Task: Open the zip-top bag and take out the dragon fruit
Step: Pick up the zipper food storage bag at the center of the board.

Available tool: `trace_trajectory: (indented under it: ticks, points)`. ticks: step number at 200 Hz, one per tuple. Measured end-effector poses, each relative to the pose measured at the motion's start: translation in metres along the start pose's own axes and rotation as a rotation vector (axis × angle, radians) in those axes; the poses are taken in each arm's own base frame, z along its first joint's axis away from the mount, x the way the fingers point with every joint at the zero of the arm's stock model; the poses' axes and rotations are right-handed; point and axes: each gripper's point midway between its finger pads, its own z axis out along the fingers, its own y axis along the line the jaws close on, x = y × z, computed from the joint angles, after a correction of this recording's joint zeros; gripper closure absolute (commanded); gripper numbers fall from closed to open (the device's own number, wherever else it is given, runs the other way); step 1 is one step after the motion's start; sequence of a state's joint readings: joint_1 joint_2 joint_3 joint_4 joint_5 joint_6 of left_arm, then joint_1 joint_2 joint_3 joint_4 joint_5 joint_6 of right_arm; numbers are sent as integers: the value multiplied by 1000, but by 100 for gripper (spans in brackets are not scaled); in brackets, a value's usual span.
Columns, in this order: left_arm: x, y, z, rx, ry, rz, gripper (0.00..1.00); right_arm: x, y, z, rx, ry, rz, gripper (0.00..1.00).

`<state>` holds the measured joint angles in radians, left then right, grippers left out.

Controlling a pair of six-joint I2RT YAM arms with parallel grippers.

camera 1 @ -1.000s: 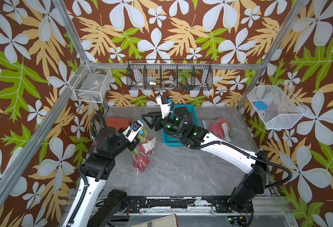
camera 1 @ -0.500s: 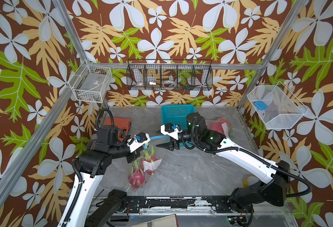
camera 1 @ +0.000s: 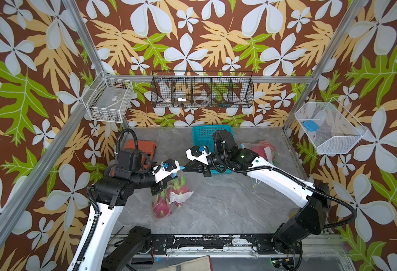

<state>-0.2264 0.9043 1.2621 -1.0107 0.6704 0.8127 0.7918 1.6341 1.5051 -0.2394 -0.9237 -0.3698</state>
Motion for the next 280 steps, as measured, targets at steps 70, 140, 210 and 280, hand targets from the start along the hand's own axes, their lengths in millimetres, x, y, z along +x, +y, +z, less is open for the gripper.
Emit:
trace_trajectory:
  ticks: [70, 140, 210, 280]
  points:
    - [3, 26, 5, -110, 14, -55, 66, 11, -11, -9, 123, 42, 74, 100]
    - [2, 23, -2, -111, 42, 6, 100, 18, -11, -16, 176, 63, 85, 100]
    - [0, 22, -5, -104, 52, 31, 100, 0, -2, -14, 146, 18, 27, 47]
    - [-1, 20, -7, -93, 61, 39, 100, -42, 7, 16, -21, -96, -52, 65]
